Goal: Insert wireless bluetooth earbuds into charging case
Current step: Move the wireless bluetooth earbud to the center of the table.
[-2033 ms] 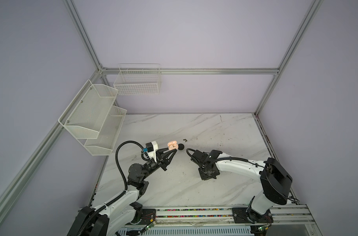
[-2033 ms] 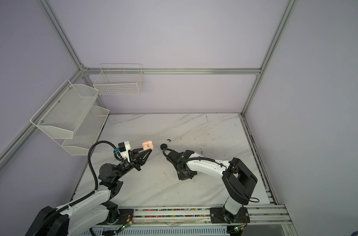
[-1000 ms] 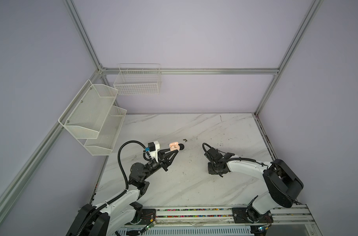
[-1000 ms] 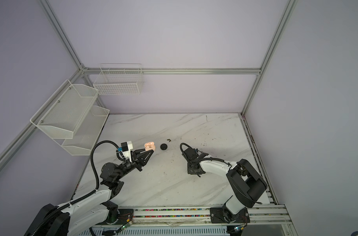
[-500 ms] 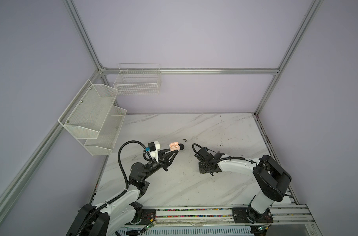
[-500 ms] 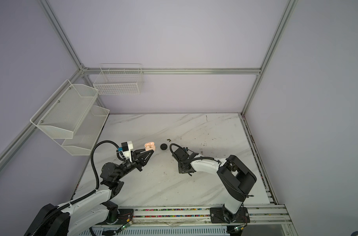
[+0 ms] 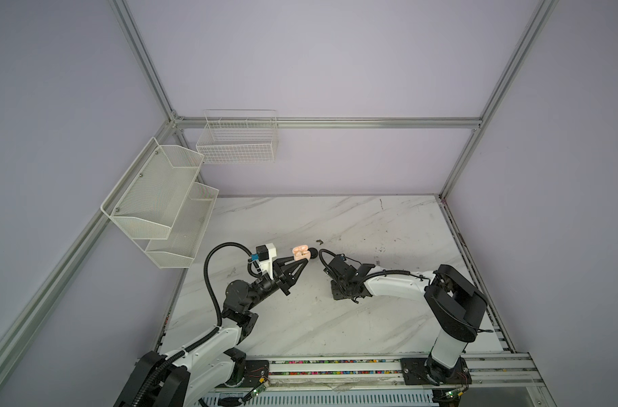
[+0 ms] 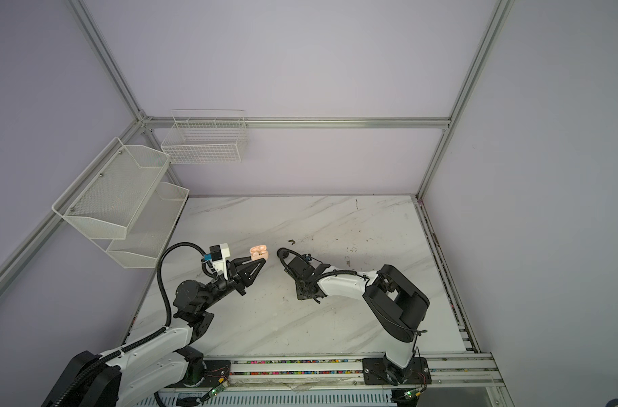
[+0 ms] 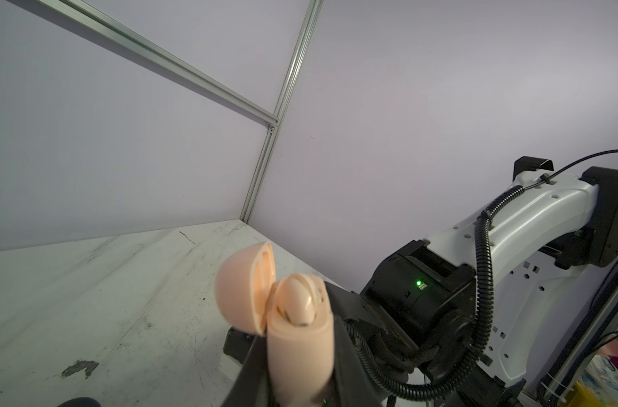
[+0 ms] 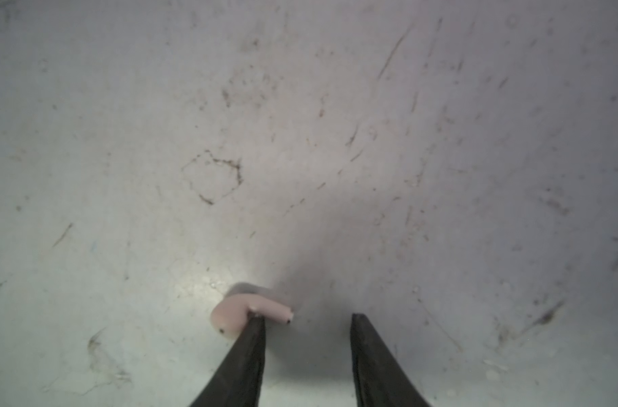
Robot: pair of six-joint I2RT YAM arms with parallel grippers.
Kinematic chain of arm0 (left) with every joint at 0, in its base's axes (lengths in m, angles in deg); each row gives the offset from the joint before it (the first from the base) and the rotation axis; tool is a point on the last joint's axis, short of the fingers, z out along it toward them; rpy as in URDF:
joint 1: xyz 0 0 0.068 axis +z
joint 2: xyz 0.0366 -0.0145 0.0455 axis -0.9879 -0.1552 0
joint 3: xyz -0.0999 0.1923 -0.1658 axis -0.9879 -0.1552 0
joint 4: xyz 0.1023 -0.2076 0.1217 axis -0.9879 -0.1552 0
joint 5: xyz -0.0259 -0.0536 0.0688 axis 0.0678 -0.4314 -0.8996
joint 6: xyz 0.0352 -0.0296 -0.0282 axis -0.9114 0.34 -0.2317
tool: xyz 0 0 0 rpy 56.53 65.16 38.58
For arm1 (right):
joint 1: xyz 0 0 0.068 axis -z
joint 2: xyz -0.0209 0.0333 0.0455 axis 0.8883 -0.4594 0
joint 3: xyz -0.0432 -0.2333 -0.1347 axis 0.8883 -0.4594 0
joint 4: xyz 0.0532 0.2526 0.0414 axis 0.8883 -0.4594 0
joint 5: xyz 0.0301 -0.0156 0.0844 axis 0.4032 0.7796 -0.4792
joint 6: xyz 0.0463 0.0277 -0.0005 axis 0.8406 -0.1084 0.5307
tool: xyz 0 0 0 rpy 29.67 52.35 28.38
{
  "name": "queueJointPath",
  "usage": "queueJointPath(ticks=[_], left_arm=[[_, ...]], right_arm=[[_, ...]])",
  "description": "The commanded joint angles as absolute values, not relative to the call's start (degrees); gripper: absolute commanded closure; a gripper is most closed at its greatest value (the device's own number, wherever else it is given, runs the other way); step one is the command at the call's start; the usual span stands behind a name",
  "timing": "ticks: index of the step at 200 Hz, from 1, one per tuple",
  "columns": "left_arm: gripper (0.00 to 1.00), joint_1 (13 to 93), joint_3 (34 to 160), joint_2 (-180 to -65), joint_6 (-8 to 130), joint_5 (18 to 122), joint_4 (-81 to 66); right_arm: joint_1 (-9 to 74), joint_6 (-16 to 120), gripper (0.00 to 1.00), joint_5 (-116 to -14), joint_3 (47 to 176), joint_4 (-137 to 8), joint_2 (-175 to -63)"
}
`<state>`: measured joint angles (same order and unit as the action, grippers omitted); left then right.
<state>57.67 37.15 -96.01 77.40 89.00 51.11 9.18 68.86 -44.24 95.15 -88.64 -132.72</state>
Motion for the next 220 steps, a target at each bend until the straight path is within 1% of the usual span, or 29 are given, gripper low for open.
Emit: queueJointPath(ticks=[1,27,44,77,153,186,220], left_arm=[[1.00,57.34,38.66,-95.51,77.87,88.55,52.64],[1.00,57.34,38.50,-95.02,77.92,88.54,52.40],[1.00,57.34,38.32,-94.09,77.93,87.98,51.55],[1.00,57.34,37.62,-91.88,77.89,86.93,49.75],[1.00,57.34,37.26,-89.72,77.85,86.18,47.38],[1.00,57.34,37.26,-89.37,77.85,86.17,46.88],[1.00,57.34,37.34,-89.20,77.68,85.90,46.50]], right_arm=[[8.25,69.10,0.57,-44.99,96.69,-90.28,-134.13],[8.12,64.96,0.57,-44.98,99.06,-92.00,-133.17],[8.20,59.69,0.61,-46.42,99.80,-92.99,-132.55],[8.49,52.50,0.64,-47.20,101.29,-90.86,-134.51],[8.49,48.66,0.66,-46.04,102.75,-88.53,-139.03],[8.51,48.47,0.69,-44.29,103.09,-88.87,-139.50],[8.43,49.67,0.73,-45.39,102.21,-89.61,-139.24]])
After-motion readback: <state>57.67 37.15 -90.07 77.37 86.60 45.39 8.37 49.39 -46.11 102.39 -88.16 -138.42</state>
